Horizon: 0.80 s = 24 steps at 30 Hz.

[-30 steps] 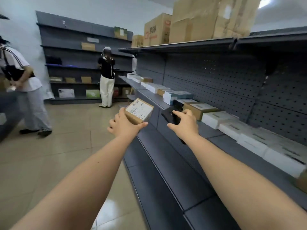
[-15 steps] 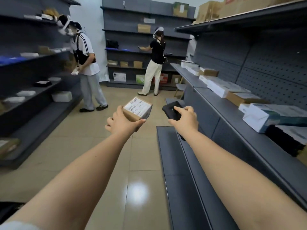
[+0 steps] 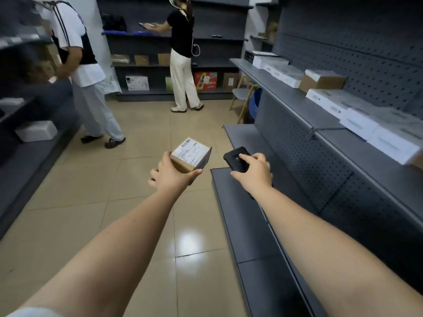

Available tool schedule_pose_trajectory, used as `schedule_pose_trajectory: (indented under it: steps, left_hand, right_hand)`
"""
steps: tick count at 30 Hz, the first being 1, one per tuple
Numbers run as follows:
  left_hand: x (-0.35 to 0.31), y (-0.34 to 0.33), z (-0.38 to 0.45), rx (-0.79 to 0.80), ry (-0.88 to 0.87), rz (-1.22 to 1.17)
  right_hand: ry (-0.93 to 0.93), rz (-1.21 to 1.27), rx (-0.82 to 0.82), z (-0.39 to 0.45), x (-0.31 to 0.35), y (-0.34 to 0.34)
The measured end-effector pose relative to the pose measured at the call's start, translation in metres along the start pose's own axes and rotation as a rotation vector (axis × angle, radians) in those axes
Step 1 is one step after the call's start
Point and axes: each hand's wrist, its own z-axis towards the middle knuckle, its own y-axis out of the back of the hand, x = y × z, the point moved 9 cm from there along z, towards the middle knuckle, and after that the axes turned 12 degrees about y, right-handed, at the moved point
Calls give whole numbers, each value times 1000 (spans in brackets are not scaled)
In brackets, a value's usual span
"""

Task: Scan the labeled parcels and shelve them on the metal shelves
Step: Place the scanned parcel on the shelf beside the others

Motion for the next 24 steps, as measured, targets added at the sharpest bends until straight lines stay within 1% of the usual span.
schedule_pose_trajectory:
  steps: [3, 6, 9, 13, 16, 20, 24]
  left_hand:
    - [-24, -51, 71, 46, 11, -19]
    - [-57, -93, 139, 46, -10, 2]
    - [-81, -129, 201, 48, 17, 6]
    - [-98, -173, 271, 55, 66, -26]
    - [-106, -202, 320, 54, 57, -28]
    - [-128, -250, 418, 68, 15, 21]
    - [-173, -313, 514, 177, -40, 75]
  right_hand:
    - [-24, 8, 7, 75, -28, -30]
    - [-24, 6, 13, 157, -54, -60]
    - [-43, 24, 43, 231, -74, -96]
    - [-112, 66, 56, 310, -95, -145]
    - [-143, 54, 49, 360, -107, -177]
    - [-232, 128, -6, 441, -130, -221]
    - [-339, 181, -126, 520, -157, -252]
